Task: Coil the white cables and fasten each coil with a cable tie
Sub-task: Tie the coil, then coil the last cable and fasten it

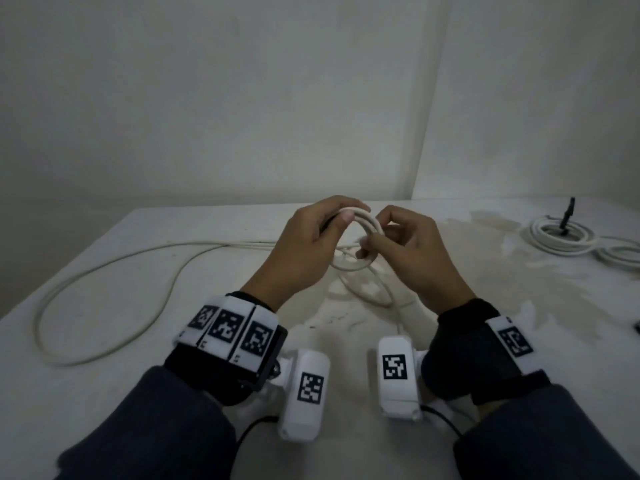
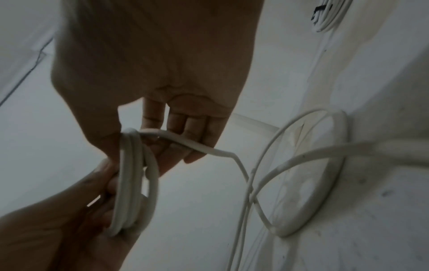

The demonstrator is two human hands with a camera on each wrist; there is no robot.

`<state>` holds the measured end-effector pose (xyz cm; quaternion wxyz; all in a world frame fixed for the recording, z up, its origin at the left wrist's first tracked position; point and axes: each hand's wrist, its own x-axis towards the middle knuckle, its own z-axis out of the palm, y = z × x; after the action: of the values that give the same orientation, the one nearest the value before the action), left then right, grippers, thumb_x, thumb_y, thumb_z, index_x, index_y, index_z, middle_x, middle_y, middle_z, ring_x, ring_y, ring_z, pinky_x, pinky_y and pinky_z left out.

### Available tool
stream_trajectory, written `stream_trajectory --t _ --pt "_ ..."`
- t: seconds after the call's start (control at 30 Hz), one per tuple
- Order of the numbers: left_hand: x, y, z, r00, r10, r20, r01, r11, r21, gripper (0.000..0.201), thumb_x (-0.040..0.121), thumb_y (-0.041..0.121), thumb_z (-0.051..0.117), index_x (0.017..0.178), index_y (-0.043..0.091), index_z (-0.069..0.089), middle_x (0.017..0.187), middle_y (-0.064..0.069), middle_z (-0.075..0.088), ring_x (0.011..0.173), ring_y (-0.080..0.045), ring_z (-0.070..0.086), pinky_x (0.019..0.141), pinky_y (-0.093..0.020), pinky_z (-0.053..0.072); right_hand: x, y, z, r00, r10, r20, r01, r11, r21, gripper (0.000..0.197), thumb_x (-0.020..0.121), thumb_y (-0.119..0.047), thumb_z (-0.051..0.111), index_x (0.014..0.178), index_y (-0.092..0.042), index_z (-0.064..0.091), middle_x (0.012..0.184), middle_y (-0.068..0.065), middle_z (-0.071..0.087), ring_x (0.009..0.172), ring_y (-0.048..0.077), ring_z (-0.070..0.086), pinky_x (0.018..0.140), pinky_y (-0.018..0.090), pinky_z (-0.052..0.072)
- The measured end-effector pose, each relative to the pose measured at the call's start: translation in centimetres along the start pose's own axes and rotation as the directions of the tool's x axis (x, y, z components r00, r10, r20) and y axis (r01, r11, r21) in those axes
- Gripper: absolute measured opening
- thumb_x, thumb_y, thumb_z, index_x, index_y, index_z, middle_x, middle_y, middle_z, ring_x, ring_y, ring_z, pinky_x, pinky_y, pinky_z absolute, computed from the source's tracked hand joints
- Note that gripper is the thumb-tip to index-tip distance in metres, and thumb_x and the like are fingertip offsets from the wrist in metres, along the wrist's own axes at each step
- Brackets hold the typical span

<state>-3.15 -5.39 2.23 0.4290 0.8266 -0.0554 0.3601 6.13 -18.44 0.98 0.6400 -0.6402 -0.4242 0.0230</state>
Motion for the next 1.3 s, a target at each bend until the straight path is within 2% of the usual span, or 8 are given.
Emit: stream_trajectory --t 0.2,0.37,0.47,0.57,0.8,0.97,1.17,1.3 --pt "0.2 0.5 0.6 0.997 -0.04 -0.068 0.028 0.984 -0.175 0.022 0.099 0.003 0.043 0.105 0.002 0.064 0.072 0.012 0.056 0.062 0.006 0.051 0.061 -0.007 0.038 -0.2 -0.6 0.2 0.978 0.119 0.172 -0.162 0.951 0.264 0.024 0.084 -0.032 0.06 0.078 -0.009 0.066 0.061 0.0 0.056 0.062 0.016 0.055 0.068 0.027 0.047" --pt "0.3 0.4 0.9 0.991 -0.077 -0.108 0.051 0.973 -0.224 0.022 0.1 0.007 0.044 0.105 0.008 0.065 0.068 0.021 0.058 0.067 0.001 0.049 0.063 -0.017 0.047 0.0 -0.7 1.0 0.972 0.111 0.207 -0.2 0.852 0.483 0.034 0.1 -0.024 0.043 0.075 -0.008 0.058 0.058 0.0 0.054 0.067 0.021 0.056 0.073 0.027 0.051" --pt "0.0 0.4 1.3 0.985 -0.152 -0.077 0.128 0.959 -0.252 0.024 0.101 0.015 0.043 0.113 0.012 0.063 0.081 0.012 0.061 0.069 0.001 0.054 0.067 -0.018 0.046 0.4 -0.5 1.1 0.983 0.162 0.089 -0.185 0.883 0.431 0.034 0.102 -0.022 0.039 0.075 -0.008 0.054 0.049 -0.006 0.043 0.05 0.011 0.048 0.064 0.025 0.045" --pt "-0.4 -0.9 1.5 0.913 -0.406 -0.018 0.387 0.882 -0.269 0.028 0.101 0.03 0.039 0.119 0.02 0.058 0.108 0.004 0.062 0.098 -0.01 0.059 0.084 -0.025 0.044 0.8 0.3 -0.5 0.956 0.266 -0.122 -0.165 0.836 0.524 0.034 0.102 -0.022 0.041 0.071 -0.011 0.051 0.047 -0.008 0.036 0.043 0.006 0.035 0.05 0.018 0.038" --pt "0.6 -4.6 2.0 0.764 -0.599 0.238 0.511 0.788 0.343 0.049 0.097 0.031 0.051 0.143 0.018 0.039 0.147 -0.005 0.041 0.131 -0.019 0.042 0.101 -0.025 0.034 0.8 2.2 -4.2 0.832 0.473 -0.288 -0.182 0.725 0.665 0.036 0.104 -0.024 0.039 0.07 -0.013 0.045 0.042 -0.009 0.03 0.037 0.005 0.027 0.043 0.018 0.026" --pt "2.4 -5.7 4.0 0.706 -0.682 0.192 0.431 0.628 0.648 0.059 0.084 0.052 0.062 0.13 0.016 0.052 0.135 -0.01 0.052 0.121 -0.026 0.051 0.1 -0.034 0.042 1.0 2.6 -4.1 0.801 0.5 -0.329 -0.182 0.727 0.662 0.036 0.103 -0.025 0.039 0.07 -0.014 0.046 0.043 -0.009 0.031 0.037 0.005 0.029 0.041 0.019 0.028" --pt "3.2 -4.7 4.5 0.763 -0.638 0.099 0.233 0.415 0.88 0.035 0.084 0.031 0.06 0.115 0.014 0.059 0.126 -0.01 0.051 0.118 -0.034 0.045 0.096 -0.039 0.037 0.9 3.2 -4.7 0.706 0.546 -0.452 -0.18 0.755 0.63 0.033 0.102 -0.028 0.043 0.072 -0.015 0.048 0.058 -0.004 0.039 0.039 0.005 0.035 0.049 0.022 0.035" --pt "3.5 -4.6 3.5 0.628 -0.767 0.132 0.358 0.435 0.826 0.049 0.088 0.037 0.06 0.132 0.021 0.045 0.136 -0.014 0.035 0.126 -0.035 0.035 0.099 -0.037 0.037 1.4 3.2 -5.4 0.616 0.561 -0.553 -0.178 0.783 0.596 0.033 0.101 -0.028 0.043 0.072 -0.014 0.048 0.061 -0.001 0.041 0.044 0.008 0.039 0.055 0.024 0.036"
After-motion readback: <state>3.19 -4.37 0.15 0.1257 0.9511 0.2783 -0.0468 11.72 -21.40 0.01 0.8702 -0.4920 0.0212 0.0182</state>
